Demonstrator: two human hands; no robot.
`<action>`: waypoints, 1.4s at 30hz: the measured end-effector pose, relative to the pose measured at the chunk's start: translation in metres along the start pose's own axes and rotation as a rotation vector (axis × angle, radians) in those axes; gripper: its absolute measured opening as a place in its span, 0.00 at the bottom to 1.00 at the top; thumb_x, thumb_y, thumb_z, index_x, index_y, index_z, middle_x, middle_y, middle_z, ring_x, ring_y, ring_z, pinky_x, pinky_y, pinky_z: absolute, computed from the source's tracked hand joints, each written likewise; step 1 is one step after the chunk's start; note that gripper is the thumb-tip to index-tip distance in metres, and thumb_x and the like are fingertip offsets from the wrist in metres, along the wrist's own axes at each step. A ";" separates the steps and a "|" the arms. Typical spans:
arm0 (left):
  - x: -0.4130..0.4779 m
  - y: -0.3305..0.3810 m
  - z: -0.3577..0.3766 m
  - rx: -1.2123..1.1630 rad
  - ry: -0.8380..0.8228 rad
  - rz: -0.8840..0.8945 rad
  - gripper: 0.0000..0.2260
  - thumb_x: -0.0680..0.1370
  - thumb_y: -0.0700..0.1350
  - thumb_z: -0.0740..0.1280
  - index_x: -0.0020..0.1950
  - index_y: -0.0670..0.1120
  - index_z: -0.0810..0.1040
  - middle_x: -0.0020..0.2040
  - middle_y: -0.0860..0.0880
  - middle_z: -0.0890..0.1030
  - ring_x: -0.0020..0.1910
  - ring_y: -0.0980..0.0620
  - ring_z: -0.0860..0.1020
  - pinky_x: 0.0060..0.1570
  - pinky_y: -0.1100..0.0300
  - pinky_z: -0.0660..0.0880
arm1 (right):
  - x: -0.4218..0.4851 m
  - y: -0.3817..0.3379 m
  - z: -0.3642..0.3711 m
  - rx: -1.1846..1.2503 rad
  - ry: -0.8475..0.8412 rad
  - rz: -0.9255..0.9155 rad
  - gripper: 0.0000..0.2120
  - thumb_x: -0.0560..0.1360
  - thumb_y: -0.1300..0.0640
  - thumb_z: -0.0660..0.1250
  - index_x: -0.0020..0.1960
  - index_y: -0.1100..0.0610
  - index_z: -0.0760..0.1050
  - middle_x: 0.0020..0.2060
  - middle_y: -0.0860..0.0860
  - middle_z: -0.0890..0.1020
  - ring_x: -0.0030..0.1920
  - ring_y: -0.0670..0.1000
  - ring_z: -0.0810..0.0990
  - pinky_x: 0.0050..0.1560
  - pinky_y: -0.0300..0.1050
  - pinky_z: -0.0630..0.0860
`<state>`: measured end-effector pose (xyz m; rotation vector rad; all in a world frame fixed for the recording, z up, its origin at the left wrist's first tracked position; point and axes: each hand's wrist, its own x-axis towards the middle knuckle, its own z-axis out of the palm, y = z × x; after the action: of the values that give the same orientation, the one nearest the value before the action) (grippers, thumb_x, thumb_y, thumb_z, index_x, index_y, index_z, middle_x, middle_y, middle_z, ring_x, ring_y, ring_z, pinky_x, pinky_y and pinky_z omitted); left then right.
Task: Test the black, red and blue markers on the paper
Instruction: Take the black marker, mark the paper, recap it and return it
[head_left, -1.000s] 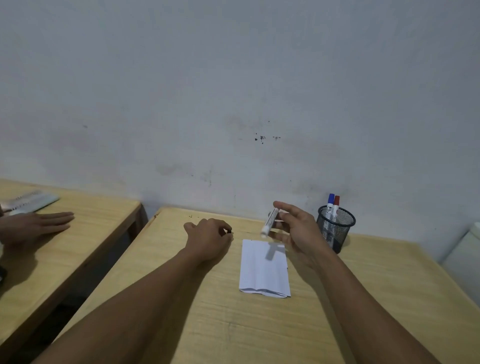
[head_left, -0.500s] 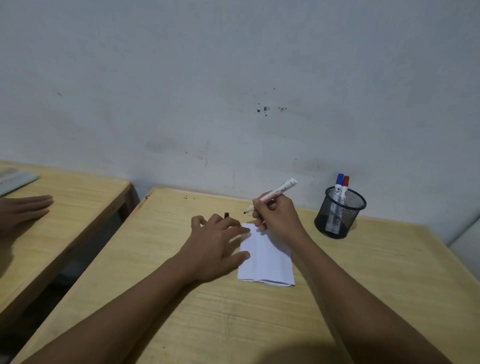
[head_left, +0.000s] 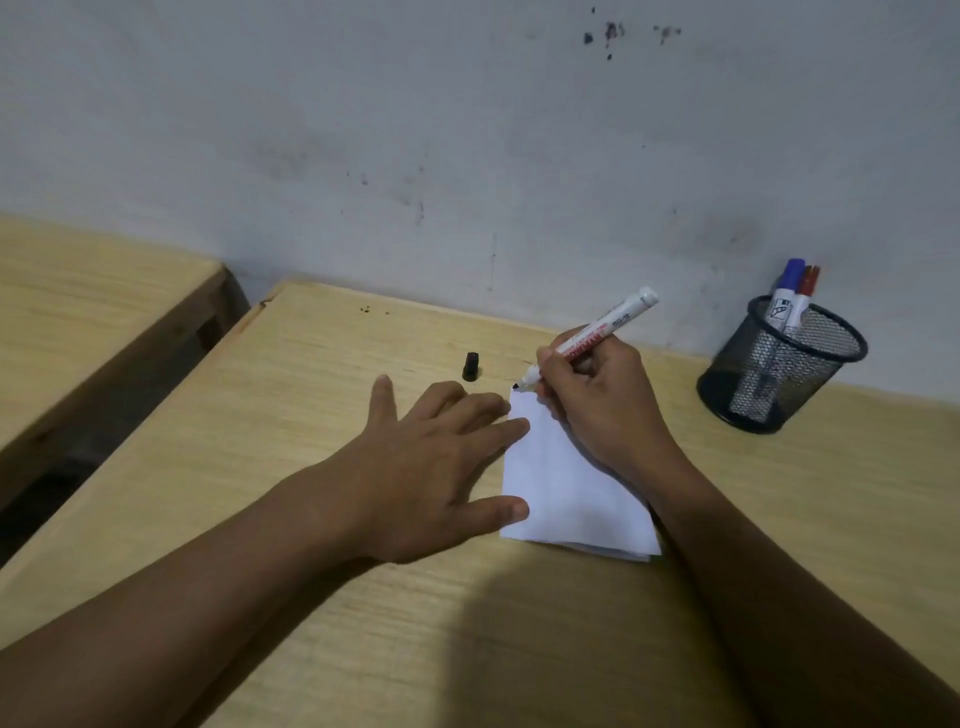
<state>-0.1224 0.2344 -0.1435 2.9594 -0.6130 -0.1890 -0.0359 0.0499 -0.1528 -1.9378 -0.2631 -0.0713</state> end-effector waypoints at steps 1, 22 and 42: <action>0.000 0.000 0.002 -0.005 -0.014 -0.008 0.33 0.76 0.71 0.47 0.79 0.62 0.47 0.80 0.58 0.50 0.77 0.55 0.45 0.70 0.27 0.46 | 0.001 0.001 0.000 -0.002 -0.004 -0.008 0.07 0.80 0.55 0.67 0.49 0.58 0.78 0.38 0.52 0.85 0.36 0.45 0.84 0.38 0.37 0.78; -0.002 0.007 0.006 0.024 -0.172 -0.067 0.36 0.73 0.74 0.41 0.76 0.63 0.31 0.76 0.61 0.28 0.74 0.53 0.26 0.67 0.25 0.34 | 0.004 0.003 0.001 -0.169 -0.001 -0.048 0.09 0.81 0.52 0.65 0.50 0.57 0.78 0.38 0.50 0.85 0.39 0.48 0.85 0.42 0.46 0.82; -0.006 0.004 0.000 -0.147 -0.006 -0.029 0.33 0.73 0.73 0.56 0.74 0.60 0.58 0.79 0.57 0.53 0.79 0.55 0.45 0.69 0.25 0.41 | 0.003 -0.019 -0.016 0.330 0.074 -0.001 0.08 0.81 0.60 0.65 0.46 0.65 0.77 0.31 0.57 0.81 0.28 0.51 0.77 0.31 0.47 0.75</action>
<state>-0.1298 0.2331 -0.1425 2.8286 -0.5322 -0.2342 -0.0357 0.0426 -0.1291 -1.6037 -0.2116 -0.0942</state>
